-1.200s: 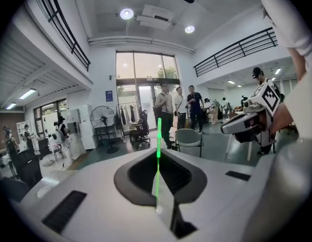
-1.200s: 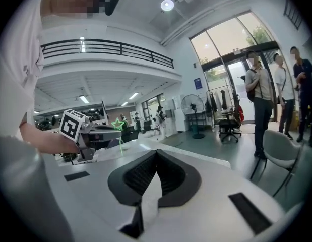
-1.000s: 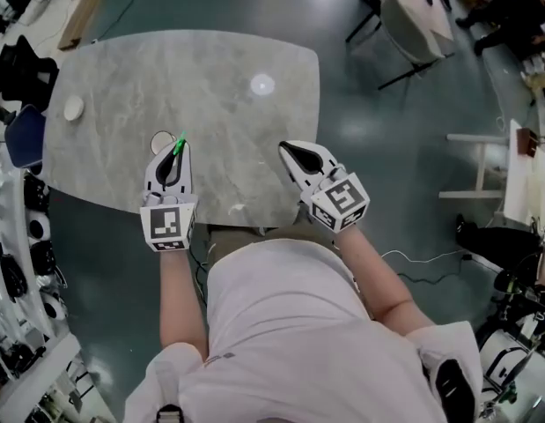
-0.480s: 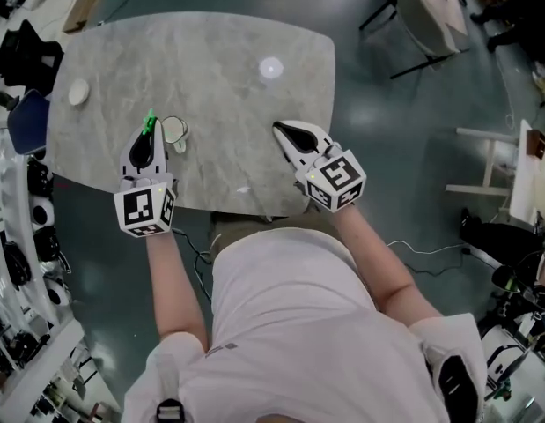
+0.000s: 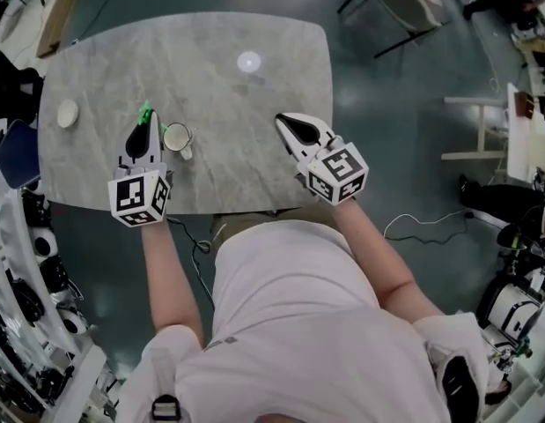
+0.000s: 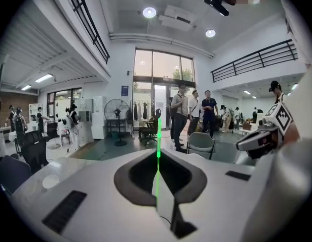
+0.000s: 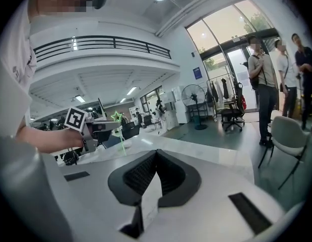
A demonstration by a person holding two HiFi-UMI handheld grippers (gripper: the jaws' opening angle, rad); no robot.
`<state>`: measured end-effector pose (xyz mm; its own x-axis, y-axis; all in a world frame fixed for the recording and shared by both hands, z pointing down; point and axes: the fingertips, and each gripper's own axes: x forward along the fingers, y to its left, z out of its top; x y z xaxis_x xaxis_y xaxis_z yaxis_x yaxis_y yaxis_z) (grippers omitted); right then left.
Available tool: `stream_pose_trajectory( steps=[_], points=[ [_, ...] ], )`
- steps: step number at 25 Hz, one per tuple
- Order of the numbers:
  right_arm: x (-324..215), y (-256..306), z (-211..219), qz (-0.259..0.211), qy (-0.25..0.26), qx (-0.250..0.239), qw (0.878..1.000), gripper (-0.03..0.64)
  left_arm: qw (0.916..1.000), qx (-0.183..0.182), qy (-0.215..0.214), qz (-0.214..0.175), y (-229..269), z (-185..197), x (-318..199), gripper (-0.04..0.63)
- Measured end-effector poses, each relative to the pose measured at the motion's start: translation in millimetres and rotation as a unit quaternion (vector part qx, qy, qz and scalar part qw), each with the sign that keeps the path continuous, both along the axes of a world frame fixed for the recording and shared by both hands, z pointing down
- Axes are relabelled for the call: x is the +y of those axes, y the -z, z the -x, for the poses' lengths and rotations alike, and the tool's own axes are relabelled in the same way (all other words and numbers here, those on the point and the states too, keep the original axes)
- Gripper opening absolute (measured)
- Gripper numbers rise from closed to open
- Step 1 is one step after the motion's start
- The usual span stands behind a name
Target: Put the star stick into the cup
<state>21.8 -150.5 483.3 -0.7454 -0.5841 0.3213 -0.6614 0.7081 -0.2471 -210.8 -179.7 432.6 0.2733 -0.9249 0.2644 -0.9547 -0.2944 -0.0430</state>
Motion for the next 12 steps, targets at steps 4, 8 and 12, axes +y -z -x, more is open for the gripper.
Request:
stream_pose_trajectory(
  steps=[4, 8, 12],
  points=[
    [5.9, -7.2, 3.0, 0.017, -0.017, 0.009, 1.000, 0.009, 0.9992, 0.010, -0.022, 0.031, -29.0, 4.9, -3.8, 0.011],
    [9.1, -15.3, -0.9, 0.030, -0.037, 0.022, 0.999, 0.009, 0.9974, 0.030, -0.036, 0.055, -51.8, 6.2, -5.1, 0.011],
    [10.5, -23.9, -0.6, 0.043, -0.055, 0.031, 0.997, 0.009, 0.9954, 0.041, -0.051, 0.070, -71.1, 6.9, -6.8, 0.011]
  ],
)
